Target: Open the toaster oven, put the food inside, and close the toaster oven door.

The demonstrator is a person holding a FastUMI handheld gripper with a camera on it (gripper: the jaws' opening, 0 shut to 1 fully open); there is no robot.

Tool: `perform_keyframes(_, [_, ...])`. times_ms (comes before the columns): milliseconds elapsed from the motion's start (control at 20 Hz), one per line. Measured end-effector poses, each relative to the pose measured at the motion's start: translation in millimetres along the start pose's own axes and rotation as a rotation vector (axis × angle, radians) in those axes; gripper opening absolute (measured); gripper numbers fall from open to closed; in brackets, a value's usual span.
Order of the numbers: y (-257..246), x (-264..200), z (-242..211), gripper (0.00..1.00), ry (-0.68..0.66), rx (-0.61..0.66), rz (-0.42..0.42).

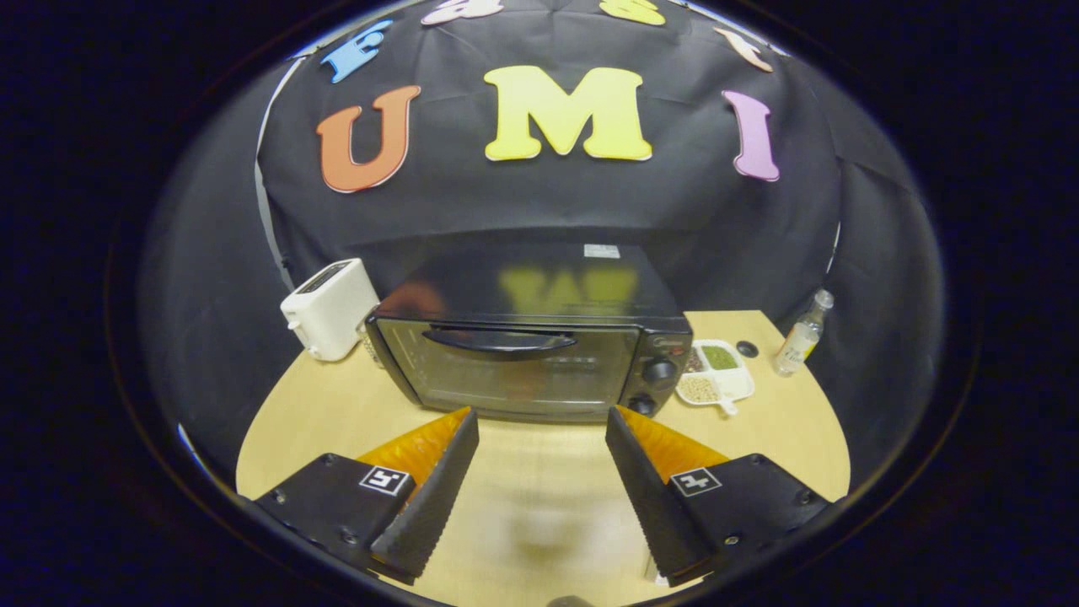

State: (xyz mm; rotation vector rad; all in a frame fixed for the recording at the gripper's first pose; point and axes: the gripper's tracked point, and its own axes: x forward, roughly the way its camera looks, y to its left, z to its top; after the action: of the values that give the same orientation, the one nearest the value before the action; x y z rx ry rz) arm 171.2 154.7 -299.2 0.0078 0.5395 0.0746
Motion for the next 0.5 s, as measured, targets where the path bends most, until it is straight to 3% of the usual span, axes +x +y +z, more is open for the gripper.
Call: perform_keyframes(500, [-143.5,-145.7,82.7,0.97,-0.274,0.036,-0.137])
